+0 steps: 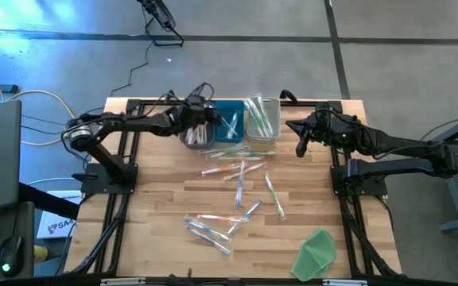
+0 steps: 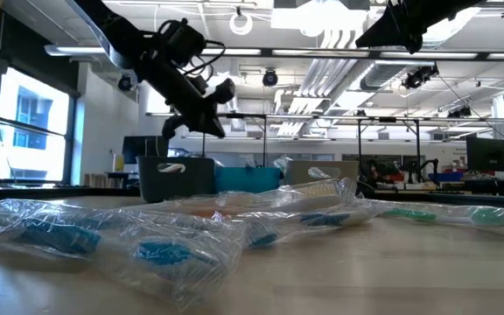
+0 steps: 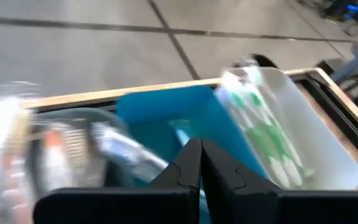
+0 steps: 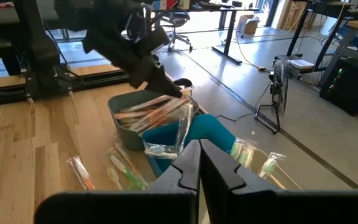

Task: Pick & Place Toothbrushes
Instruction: Put the green toothbrush into the white bin

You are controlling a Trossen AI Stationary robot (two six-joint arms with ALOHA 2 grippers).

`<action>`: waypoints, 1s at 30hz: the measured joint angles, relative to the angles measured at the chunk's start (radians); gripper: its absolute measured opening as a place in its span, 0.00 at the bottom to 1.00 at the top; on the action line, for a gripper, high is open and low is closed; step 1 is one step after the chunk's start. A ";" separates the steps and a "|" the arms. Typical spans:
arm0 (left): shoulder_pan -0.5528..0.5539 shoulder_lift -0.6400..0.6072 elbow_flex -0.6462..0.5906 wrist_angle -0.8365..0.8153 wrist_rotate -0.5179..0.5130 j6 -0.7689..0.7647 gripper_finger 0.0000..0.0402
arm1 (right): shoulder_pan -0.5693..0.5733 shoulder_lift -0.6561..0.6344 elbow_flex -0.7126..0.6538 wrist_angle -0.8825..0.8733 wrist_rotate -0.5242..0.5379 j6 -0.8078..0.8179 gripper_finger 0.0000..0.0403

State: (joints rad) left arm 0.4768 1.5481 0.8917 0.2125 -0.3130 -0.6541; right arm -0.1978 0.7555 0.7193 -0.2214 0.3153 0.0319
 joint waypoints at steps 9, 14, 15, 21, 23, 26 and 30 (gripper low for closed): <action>0.063 -0.020 0.000 -0.195 0.068 -0.157 0.00 | 0.000 0.000 0.000 -0.001 0.000 -0.003 0.00; 0.059 -0.020 0.000 -0.213 0.068 -0.167 0.00 | 0.000 0.000 0.000 -0.001 0.000 -0.003 0.00; 0.060 -0.020 0.000 -0.210 0.068 -0.166 0.00 | 0.000 0.000 0.000 -0.001 0.000 -0.003 0.00; 0.060 -0.020 0.000 -0.177 0.106 -0.108 0.00 | 0.000 0.000 0.000 -0.001 0.000 -0.003 0.00; 0.060 -0.020 0.000 -0.134 0.159 -0.070 0.00 | 0.000 0.000 0.000 -0.001 0.000 -0.003 0.00; 0.060 -0.032 0.000 -0.076 0.231 -0.044 0.00 | 0.000 0.000 0.000 -0.002 0.000 -0.003 0.00; 0.060 -0.055 0.000 -0.037 0.306 -0.033 0.00 | 0.000 0.000 0.000 -0.011 0.000 -0.003 0.00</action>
State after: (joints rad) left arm 0.5365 1.4929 0.8917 0.1756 -0.0070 -0.6871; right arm -0.1978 0.7555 0.7193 -0.2320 0.3153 0.0292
